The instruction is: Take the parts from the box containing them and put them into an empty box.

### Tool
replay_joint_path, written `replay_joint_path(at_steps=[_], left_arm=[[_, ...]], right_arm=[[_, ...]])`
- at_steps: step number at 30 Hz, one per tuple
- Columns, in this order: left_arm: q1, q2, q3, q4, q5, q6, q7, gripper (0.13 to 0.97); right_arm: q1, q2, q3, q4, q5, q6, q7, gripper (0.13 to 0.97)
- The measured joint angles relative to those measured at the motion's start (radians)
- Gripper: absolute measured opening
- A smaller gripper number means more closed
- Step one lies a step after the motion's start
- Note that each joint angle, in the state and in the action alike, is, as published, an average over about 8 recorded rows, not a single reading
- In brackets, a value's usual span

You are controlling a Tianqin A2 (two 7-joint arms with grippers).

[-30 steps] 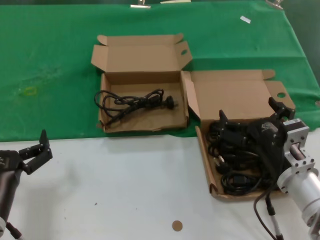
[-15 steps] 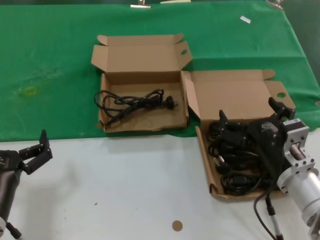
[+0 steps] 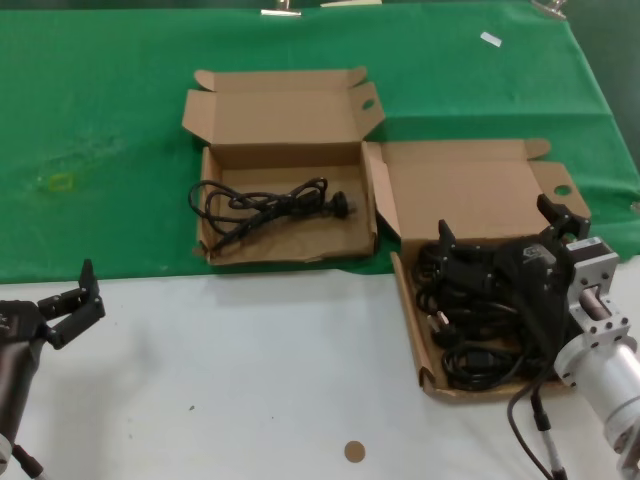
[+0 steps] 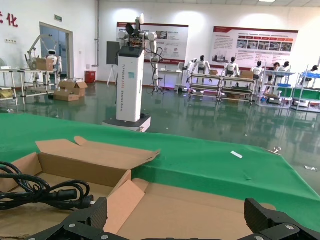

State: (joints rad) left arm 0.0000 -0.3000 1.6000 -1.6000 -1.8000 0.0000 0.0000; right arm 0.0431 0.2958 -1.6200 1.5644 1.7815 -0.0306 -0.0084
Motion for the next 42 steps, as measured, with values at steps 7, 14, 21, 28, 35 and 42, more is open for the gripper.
replay_joint_path(at_steps=[7,14,21,28,35,42], left_arm=[[0.000,0.000,0.000,0.000,0.000,0.000,0.000,0.966],[0.000,0.000,0.000,0.000,0.000,0.000,0.000,0.966],[0.000,0.000,0.000,0.000,0.000,0.000,0.000,0.966],[0.000,0.000,0.000,0.000,0.000,0.000,0.000,0.966],[0.000,0.000,0.000,0.000,0.000,0.000,0.000,0.966],[0.000,0.000,0.000,0.000,0.000,0.000,0.000,0.966]], right_arm=[[0.000,0.000,0.000,0.000,0.000,0.000,0.000,0.966],[0.000,0.000,0.000,0.000,0.000,0.000,0.000,0.966],[0.000,0.000,0.000,0.000,0.000,0.000,0.000,0.966],[0.000,0.000,0.000,0.000,0.000,0.000,0.000,0.966],[0.000,0.000,0.000,0.000,0.000,0.000,0.000,0.966],[0.000,0.000,0.000,0.000,0.000,0.000,0.000,0.966]])
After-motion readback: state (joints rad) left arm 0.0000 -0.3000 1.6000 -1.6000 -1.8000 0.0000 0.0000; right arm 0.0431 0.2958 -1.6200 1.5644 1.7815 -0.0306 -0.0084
